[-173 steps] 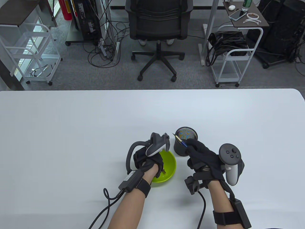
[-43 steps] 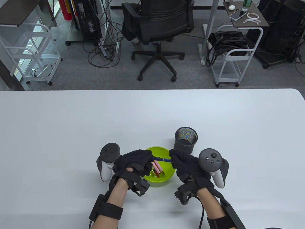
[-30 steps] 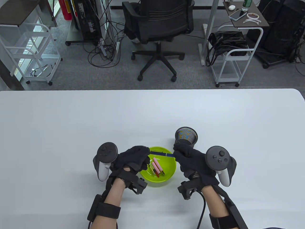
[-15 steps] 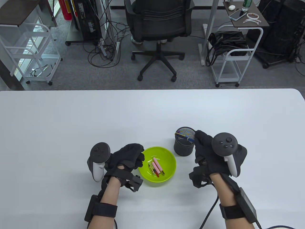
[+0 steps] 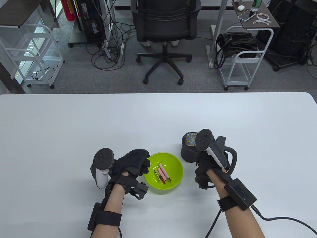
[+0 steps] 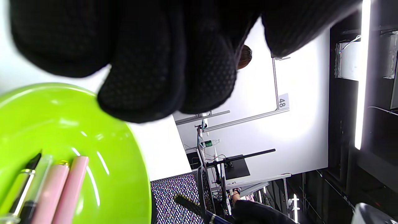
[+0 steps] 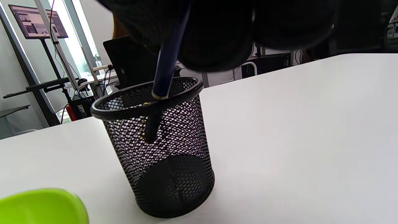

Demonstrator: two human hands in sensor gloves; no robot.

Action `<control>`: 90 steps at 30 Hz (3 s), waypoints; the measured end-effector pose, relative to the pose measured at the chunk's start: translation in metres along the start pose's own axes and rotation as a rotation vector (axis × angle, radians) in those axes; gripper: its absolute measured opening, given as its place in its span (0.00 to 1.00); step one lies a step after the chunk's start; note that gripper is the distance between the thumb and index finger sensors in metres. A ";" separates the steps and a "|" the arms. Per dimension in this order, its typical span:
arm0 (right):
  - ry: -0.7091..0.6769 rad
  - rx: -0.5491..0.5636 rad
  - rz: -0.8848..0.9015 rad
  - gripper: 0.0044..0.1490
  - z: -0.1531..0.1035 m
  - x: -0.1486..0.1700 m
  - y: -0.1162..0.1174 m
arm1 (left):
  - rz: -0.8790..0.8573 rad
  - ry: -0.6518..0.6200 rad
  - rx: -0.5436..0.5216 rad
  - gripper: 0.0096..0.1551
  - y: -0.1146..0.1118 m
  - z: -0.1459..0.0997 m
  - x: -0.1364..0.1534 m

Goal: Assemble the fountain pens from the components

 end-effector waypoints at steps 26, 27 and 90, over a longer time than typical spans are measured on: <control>0.037 -0.096 -0.039 0.27 0.022 -0.016 0.017 | 0.045 -0.012 0.048 0.31 -0.008 0.001 -0.001; 0.036 -0.094 -0.037 0.27 0.022 -0.016 0.016 | 0.048 -0.013 0.049 0.31 -0.008 0.001 -0.001; -0.391 -0.078 0.119 0.42 -0.071 -0.018 0.052 | 1.314 0.043 0.193 0.26 -0.095 0.011 -0.022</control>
Point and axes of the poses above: the tracker on the back of each hand, its own x axis roughly to the little-finger side, its own z axis roughly from the wrist to the fingertips, y = z × x, the point moved 3 cm from there along z, roughly from the wrist to the fingertips, and after that the axes turned 10 degrees about -x, right-handed, at the moved point
